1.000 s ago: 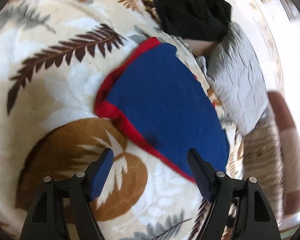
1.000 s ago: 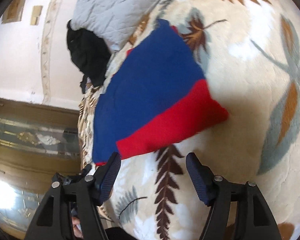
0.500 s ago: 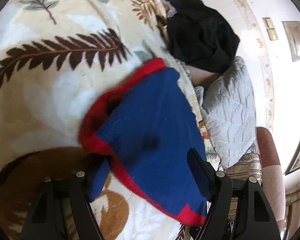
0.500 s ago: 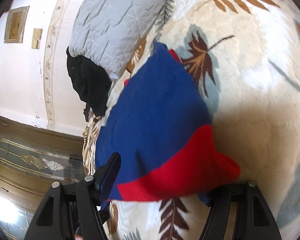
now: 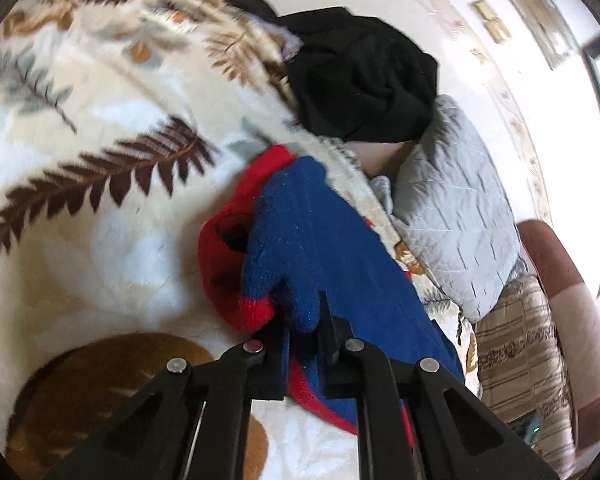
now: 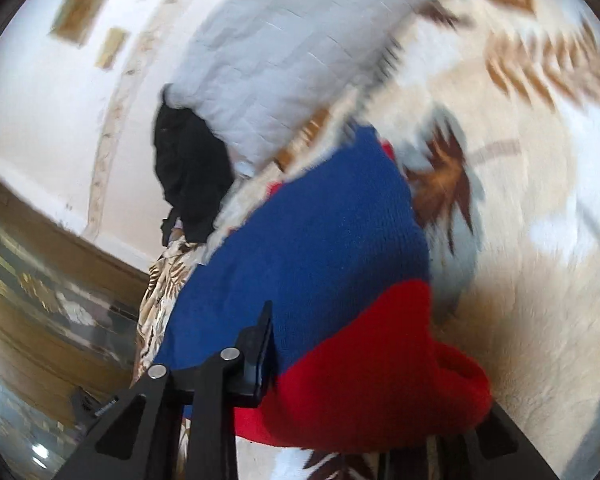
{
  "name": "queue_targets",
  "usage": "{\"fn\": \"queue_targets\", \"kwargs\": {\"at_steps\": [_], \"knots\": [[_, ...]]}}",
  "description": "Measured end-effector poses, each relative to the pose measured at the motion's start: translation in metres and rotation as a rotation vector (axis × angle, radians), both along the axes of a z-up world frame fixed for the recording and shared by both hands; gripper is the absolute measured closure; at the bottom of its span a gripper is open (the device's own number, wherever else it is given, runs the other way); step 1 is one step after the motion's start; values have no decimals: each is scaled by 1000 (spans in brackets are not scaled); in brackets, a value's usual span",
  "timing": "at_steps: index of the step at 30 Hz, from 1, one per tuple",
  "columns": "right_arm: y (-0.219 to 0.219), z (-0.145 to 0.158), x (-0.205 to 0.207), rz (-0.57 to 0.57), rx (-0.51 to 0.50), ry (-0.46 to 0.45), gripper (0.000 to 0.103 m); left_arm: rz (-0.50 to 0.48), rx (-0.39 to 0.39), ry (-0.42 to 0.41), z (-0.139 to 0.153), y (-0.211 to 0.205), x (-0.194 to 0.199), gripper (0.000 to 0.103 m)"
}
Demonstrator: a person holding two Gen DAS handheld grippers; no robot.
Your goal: Fold small clothes
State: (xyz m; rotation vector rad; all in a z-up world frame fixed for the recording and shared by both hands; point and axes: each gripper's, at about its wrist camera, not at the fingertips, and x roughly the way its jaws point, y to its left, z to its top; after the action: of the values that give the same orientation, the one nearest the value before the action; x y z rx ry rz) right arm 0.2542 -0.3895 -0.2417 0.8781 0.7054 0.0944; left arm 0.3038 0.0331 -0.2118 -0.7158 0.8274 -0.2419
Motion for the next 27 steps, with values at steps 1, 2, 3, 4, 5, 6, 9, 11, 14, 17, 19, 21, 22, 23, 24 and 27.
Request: {"fn": "queue_targets", "kwargs": {"at_steps": [1, 2, 3, 4, 5, 6, 9, 11, 14, 17, 19, 21, 22, 23, 24, 27], "knots": [[0, 6, -2, -1, -12, -14, 74, -6, 1, -10, 4, 1, -4, 93], [1, 13, -6, -5, -27, -31, 75, -8, -1, -13, 6, 1, -7, 93], [1, 21, -11, -15, -49, -54, 77, -12, -5, -9, 9, 2, -13, 94], [0, 26, -16, -24, -59, -65, 81, -17, -6, -5, 11, 3, -18, 94], [-3, 30, -21, -32, -60, -71, 84, -24, -4, -1, 13, 2, -24, 94], [-8, 33, -29, -42, -49, -71, 85, -33, 4, 2, 15, 2, -30, 94], [-18, 37, -42, -43, -45, -62, 85, -56, 44, -3, 19, -4, -43, 94], [-22, 32, -42, -26, -12, -35, 85, -56, 58, 11, 12, -4, -44, 94], [-28, 9, -37, -17, 101, 31, 81, -28, 14, 71, -10, 3, -37, 93], [-29, -8, -31, -41, 146, 70, 78, -1, -41, 139, -26, 8, -30, 81], [-30, -17, -28, -64, 163, 69, 72, -2, -52, 134, -28, 7, -28, 64], [-34, -24, -25, -103, 188, 65, 49, -6, -76, 116, -28, 5, -25, 56], [-36, -26, -22, -120, 206, 58, 39, -4, -82, 108, -29, 3, -24, 56], [-38, -27, -19, -141, 212, 32, 39, -2, -85, 100, -29, 2, -23, 56], [-37, -24, -14, -139, 192, 9, 39, -3, -81, 95, -29, 0, -22, 56], [-28, -20, -1, -93, 77, 23, 78, -3, -58, 54, -21, 0, -22, 86]]}}
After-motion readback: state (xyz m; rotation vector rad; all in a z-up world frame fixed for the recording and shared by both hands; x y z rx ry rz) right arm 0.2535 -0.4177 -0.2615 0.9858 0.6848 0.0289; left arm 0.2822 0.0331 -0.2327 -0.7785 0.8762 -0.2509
